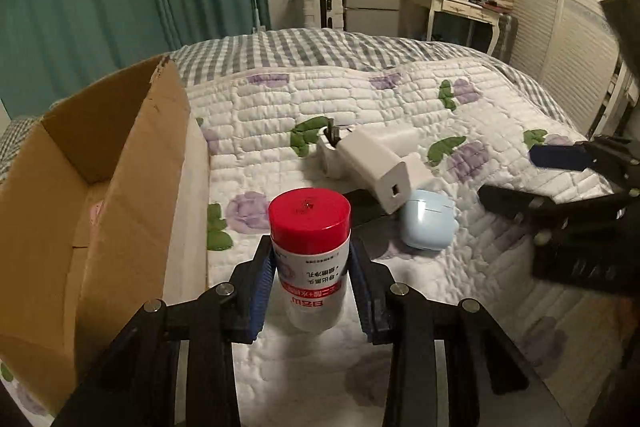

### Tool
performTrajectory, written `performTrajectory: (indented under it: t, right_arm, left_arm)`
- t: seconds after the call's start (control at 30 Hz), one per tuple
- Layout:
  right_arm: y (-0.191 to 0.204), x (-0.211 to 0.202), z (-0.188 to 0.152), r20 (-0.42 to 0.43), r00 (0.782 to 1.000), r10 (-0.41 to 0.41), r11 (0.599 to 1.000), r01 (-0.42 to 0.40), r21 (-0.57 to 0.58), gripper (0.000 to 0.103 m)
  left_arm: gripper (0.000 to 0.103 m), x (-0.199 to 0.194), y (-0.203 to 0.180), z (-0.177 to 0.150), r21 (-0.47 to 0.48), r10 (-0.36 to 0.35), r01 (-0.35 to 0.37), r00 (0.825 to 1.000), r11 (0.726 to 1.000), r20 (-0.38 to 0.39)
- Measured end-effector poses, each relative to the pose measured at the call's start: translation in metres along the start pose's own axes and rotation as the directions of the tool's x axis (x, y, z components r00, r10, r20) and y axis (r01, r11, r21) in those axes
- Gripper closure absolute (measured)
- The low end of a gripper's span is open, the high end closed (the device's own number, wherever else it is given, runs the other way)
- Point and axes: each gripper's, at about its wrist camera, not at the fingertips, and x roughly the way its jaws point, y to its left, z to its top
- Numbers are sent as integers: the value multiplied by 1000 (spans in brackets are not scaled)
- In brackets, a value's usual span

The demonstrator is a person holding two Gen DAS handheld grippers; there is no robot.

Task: Organize rigid objects
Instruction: 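Grasp the red-capped white pill bottle with the left tool, then grasp the light-blue earbud case with the right tool while the left tool holds the pill bottle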

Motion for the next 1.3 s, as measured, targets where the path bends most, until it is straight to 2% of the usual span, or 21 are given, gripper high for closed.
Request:
performTrajectory:
  t: [0.3, 0.47, 0.6, 0.73, 0.83, 0.87, 1.07, 1.3]
  right_arm:
    - [27, 47, 1, -121, 985, 124, 988, -134, -74, 30]
    - [42, 65, 2, -160, 978, 135, 981, -155, -119, 30]
    - [45, 75, 4, -182, 975, 126, 982, -149, -120, 36]
    - [46, 85, 5, -202, 972, 120, 983, -144, -112, 36]
    - [45, 87, 5, -203, 971, 125, 984, -148, -100, 39]
    - [45, 87, 6, -203, 971, 127, 984, -150, -98, 44]
    - [39, 75, 3, -182, 977, 115, 985, -135, -103, 45]
    - [27, 31, 3, -73, 995, 67, 993, -73, -91, 45]
  left_arm:
    - [66, 5, -1, 0, 28, 17, -17, 1000, 999, -1]
    - [66, 7, -2, 1, 28, 25, -25, 1000, 999, -3]
    - [66, 9, -3, 1, 30, 29, -28, 1000, 999, -5]
    - [66, 10, -3, 1, 32, 31, -31, 999, 999, -9]
    - [66, 11, -4, 1, 32, 32, -32, 999, 999, -14]
    - [66, 11, -4, 1, 32, 32, -32, 999, 999, -15]
    - [66, 10, -4, 1, 36, 32, -32, 999, 999, -21]
    - [66, -4, -10, 3, 45, 7, -7, 1000, 999, -9]
